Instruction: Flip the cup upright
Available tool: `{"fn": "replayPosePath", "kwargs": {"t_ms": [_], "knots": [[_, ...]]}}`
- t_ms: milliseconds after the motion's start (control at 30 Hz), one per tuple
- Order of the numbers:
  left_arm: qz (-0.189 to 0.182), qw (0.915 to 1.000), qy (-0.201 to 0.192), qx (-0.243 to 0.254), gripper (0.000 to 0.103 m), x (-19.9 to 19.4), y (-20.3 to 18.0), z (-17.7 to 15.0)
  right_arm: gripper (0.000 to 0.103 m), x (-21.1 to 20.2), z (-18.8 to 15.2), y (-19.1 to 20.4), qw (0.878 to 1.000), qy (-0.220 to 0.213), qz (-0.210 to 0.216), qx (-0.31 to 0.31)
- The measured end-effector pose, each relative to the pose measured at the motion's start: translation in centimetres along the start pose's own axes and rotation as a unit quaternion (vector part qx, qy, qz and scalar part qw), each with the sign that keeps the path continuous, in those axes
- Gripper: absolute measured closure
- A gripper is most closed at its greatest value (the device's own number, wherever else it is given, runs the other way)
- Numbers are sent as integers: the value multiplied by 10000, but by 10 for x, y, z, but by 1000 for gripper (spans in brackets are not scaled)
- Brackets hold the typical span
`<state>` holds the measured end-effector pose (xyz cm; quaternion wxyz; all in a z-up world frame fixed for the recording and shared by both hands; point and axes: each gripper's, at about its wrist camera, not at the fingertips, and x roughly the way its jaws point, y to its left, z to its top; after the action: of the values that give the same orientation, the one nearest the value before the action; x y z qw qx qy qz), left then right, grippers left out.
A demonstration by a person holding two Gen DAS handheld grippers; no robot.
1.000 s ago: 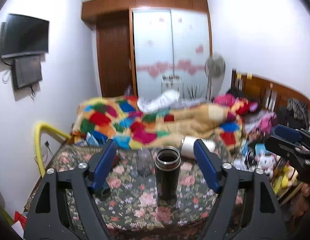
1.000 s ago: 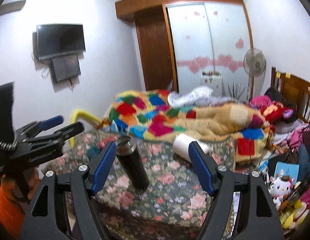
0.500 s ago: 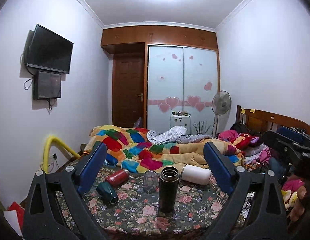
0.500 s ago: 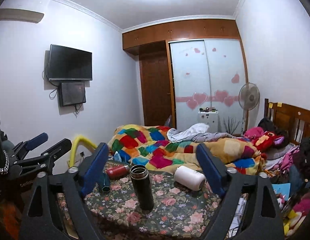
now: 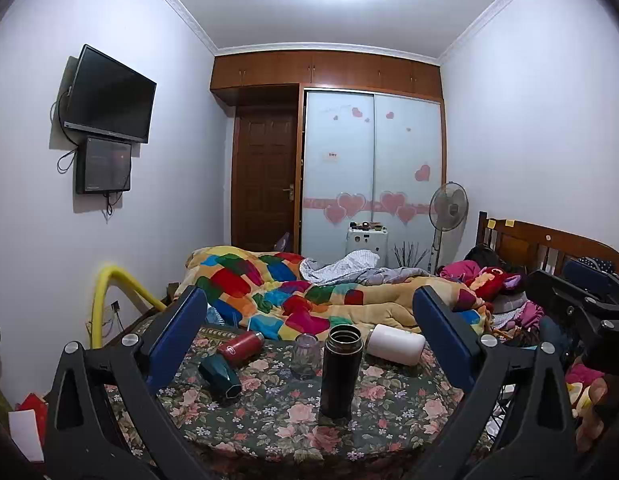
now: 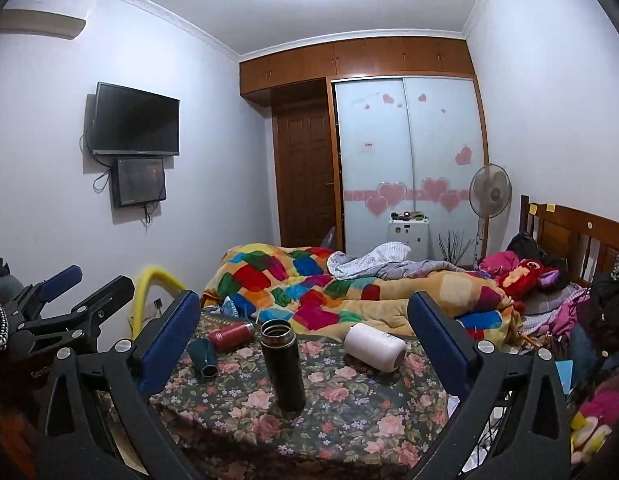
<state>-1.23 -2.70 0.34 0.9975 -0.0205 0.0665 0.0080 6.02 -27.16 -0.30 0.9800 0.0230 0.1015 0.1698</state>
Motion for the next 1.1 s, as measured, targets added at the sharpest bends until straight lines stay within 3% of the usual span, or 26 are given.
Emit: {"fn": "replayPosePath", "kwargs": {"t_ms": [1100], "knots": [[-69,10000,39,23,0,-1,-7,-1,0,-3,-3,3,10000,37,21,8]]}}
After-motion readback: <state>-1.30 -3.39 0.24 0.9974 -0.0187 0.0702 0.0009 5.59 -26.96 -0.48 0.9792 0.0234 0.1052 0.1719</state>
